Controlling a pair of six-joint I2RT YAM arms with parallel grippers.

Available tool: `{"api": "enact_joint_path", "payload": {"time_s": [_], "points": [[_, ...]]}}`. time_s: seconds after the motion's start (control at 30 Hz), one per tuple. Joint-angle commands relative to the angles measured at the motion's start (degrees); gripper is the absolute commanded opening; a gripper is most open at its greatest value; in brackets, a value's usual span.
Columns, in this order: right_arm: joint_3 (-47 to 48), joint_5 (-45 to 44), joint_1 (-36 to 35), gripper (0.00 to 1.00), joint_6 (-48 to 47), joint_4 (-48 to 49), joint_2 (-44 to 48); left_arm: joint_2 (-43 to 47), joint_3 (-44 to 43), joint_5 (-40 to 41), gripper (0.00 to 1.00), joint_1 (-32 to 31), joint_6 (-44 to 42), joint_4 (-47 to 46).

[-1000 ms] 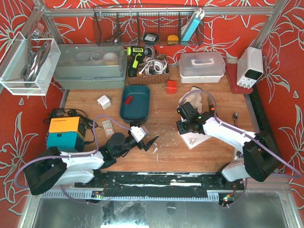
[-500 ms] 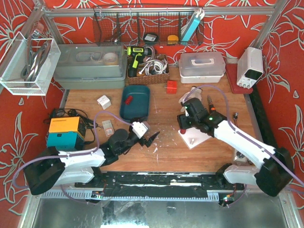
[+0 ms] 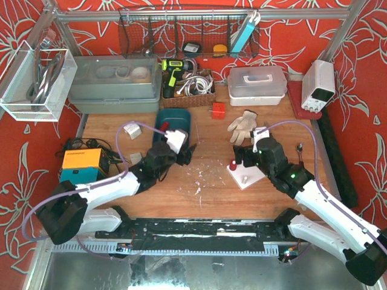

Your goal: Install the large spring

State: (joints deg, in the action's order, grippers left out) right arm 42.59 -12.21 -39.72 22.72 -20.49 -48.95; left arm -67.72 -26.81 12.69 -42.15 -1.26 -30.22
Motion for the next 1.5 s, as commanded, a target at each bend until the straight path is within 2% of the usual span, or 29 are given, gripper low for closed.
{"api": "enact_joint_path", "payload": {"time_s": [0.0, 0.03, 0.13, 0.27, 0.33, 0.83, 1.47], "points": [[-3.95, -2.46, 0.04, 0.98, 1.89, 4.8, 2.73, -3.49, -9.04, 1.06, 0.83, 5.8, 2.76, 12.6], [-4.04, -1.6, 0.04, 0.98, 1.92, 4.93, 2.9, -4.22, -10.6, 1.36, 0.82, 7.37, 3.27, 14.27], [-4.3, 0.04, 0.08, 0.97, 2.31, 5.08, 3.07, -6.9, -14.12, -0.19, 0.66, 12.34, 3.38, 17.49], [-5.16, 1.17, 0.07, 0.97, 2.54, 6.48, 3.16, -11.84, -17.28, 0.66, 0.47, 15.6, 0.09, 19.05], [-5.11, 2.09, 0.08, 0.97, 2.67, 6.75, 2.97, -15.26, -20.37, 1.39, 0.43, 17.23, -0.43, 22.11], [-5.62, 1.34, -0.01, 0.96, 2.15, 7.19, 2.57, -33.83, -39.84, 7.51, 0.43, 21.87, -3.77, 38.63], [-5.68, 0.34, -0.05, 0.96, 1.72, 6.97, 2.9, -46.04, -46.05, 9.34, 0.42, 23.43, -4.9, 42.34]]}}
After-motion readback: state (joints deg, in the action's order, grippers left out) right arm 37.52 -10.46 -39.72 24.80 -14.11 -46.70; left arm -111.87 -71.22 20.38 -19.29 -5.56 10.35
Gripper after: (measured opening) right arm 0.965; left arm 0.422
